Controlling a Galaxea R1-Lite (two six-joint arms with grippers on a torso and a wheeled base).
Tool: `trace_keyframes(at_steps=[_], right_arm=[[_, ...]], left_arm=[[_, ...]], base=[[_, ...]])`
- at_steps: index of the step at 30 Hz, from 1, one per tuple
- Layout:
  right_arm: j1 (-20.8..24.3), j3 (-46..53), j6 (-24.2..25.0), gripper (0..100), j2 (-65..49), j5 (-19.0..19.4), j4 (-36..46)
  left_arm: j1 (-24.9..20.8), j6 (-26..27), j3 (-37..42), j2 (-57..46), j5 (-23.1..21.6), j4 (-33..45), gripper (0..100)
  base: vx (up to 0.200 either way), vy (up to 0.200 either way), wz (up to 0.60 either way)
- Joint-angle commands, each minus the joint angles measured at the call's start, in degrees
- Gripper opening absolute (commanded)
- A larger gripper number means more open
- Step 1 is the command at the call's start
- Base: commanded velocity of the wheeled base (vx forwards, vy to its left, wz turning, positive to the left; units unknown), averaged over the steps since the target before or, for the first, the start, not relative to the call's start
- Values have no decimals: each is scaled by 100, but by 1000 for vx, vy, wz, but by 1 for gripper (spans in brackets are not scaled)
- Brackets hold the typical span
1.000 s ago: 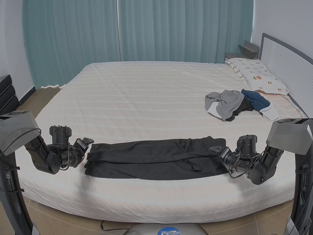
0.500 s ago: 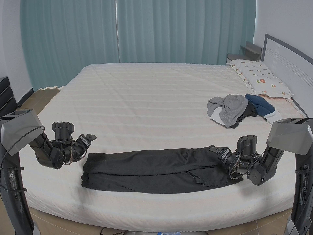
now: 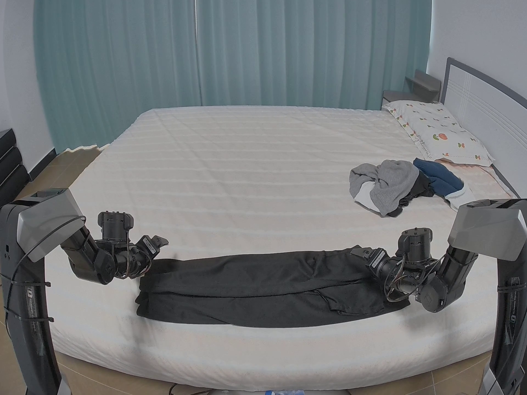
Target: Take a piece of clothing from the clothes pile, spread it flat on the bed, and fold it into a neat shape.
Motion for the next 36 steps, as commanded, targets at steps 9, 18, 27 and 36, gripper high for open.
trace_keyframes(at_steps=[9,18,27,36], right_arm=[[-4,-16,-3,100,-13,4,4],[-31,-25,-3,100,-13,4,4],[-22,-25,-3,100,-13,13,4],[-22,-7,-3,100,-57,13,4]], left_arm=[[-4,8,-48,172,148,0,0],[198,-44,-57,155,508,-44,0],[207,-167,-145,199,473,-44,0],[215,-194,-127,129,429,-18,100]], base=[[0,0,0],[0,0,0],[0,0,0],[0,0,0]])
